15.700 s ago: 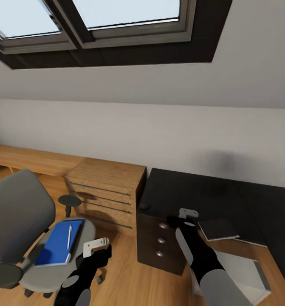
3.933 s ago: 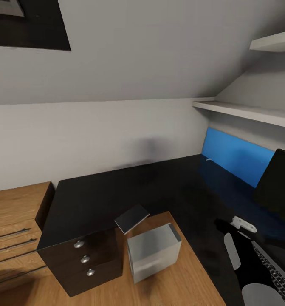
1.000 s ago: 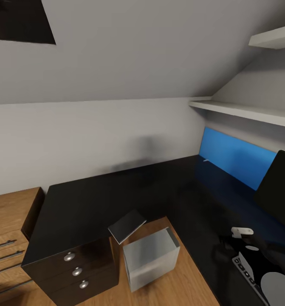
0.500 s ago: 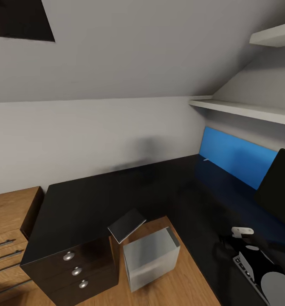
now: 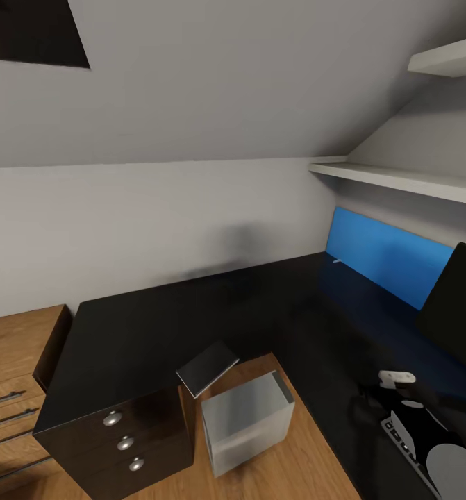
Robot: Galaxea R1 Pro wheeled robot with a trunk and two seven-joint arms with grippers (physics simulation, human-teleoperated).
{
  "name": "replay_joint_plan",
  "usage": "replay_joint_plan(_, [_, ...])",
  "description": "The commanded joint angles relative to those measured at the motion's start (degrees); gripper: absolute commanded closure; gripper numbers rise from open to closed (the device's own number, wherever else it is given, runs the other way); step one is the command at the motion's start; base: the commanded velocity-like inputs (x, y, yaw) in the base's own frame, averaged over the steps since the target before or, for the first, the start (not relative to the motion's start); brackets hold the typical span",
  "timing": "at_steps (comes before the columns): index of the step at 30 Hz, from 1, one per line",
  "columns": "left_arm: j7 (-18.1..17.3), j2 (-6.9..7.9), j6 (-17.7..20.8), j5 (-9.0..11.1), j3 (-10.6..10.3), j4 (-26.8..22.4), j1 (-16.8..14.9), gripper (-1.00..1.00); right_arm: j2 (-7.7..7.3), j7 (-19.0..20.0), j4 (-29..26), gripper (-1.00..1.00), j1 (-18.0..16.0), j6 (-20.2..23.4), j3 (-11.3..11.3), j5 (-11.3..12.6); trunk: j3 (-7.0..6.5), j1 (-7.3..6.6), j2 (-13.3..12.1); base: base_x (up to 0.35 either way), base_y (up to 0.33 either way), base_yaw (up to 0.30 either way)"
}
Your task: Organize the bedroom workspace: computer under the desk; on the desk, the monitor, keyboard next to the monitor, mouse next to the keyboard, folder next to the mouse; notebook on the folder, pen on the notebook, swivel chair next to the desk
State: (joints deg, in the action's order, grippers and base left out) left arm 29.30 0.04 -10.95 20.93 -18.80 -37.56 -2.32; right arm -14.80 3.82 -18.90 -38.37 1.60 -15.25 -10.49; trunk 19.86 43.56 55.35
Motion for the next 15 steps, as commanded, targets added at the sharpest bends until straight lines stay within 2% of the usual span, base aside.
replay_joint_plan(1, [0.33,0.05,-0.39,0.6,-0.38,0.02,-0.06,-1.0,0.04,0.14,-0.08,1.0,-0.03,0.31,-0.48,-0.57,0.07,0.0,0.05,0.0,0.0,0.0])
replay_joint_plan(6, [0.32,0.05,-0.39,0.6,-0.36,-0.01,-0.06,-1.0,0.04,-1.42,-0.22,1.0,-0.12,2.86,-0.48,-0.59,0.07,0.0,0.05,0.0,0.0,0.0])
replay_joint_plan(15, [0.32,0.05,-0.39,0.6,-0.36,0.03,-0.06,-1.0,0.12,-1.62,-0.26,1.0,-0.13,3.31,-0.48,-0.6,0.07,0.0,0.05,0.0,0.0,0.0])
